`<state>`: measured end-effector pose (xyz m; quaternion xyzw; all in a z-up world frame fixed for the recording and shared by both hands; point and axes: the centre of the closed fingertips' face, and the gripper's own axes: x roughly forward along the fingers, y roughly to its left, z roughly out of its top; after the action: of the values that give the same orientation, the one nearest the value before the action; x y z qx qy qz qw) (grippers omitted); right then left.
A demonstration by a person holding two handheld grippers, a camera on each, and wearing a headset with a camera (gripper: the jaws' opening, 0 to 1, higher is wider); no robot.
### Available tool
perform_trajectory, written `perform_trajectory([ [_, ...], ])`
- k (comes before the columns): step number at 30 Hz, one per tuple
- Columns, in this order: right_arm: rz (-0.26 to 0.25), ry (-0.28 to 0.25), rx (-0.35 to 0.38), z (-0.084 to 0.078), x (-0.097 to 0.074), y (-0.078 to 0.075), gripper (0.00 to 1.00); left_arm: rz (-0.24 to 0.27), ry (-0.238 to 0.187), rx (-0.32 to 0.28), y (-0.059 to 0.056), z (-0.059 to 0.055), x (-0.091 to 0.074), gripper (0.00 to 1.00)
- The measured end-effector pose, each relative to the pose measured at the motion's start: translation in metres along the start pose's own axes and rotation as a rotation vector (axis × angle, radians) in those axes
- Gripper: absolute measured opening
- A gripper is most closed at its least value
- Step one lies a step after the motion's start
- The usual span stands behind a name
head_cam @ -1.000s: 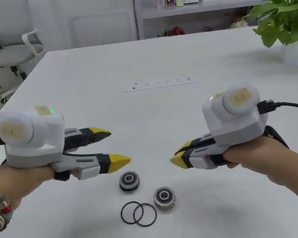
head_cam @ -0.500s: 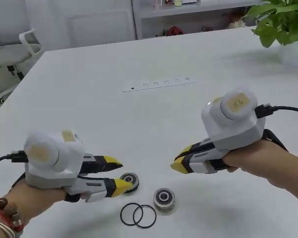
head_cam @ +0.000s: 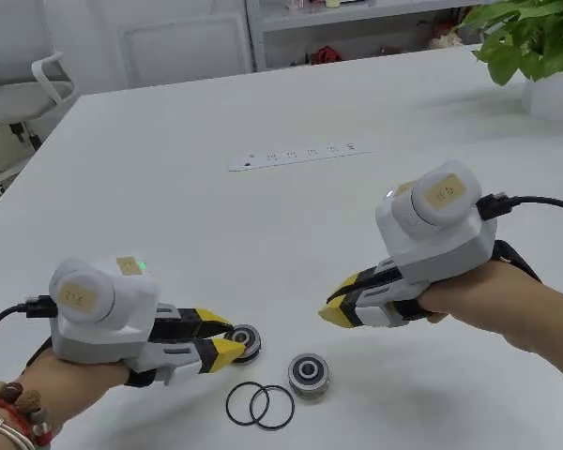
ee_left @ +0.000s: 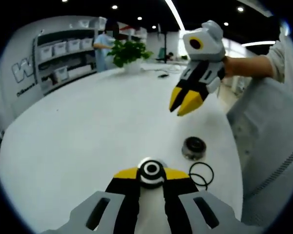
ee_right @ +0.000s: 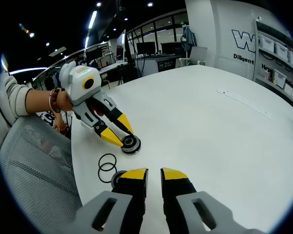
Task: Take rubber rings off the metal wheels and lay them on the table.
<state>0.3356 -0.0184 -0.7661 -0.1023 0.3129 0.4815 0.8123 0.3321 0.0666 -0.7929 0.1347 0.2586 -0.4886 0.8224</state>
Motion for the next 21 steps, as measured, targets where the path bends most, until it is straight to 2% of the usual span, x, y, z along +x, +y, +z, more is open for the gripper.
perform_trajectory([
  [6,-0.004,-0.004,0.014,0.000,-0.001,-0.002,0.07,0.009,-0.005,0.026,0.000,0.000,0.001,0.17],
  [9,0.020,-0.027,0.063,0.002,0.000,0.000,0.07,0.007,-0.011,0.037,-0.002,0.001,0.003,0.14],
  [12,0.022,-0.031,0.082,0.001,0.001,-0.001,0.07,0.002,-0.012,0.040,-0.002,0.001,0.003,0.14],
  [16,0.035,-0.020,0.102,-0.004,0.006,0.002,0.07,0.011,-0.022,0.030,-0.002,0.003,0.006,0.14],
  [21,0.046,0.004,0.093,-0.011,0.012,0.008,0.08,0.010,-0.027,0.033,-0.005,0.008,0.013,0.14],
])
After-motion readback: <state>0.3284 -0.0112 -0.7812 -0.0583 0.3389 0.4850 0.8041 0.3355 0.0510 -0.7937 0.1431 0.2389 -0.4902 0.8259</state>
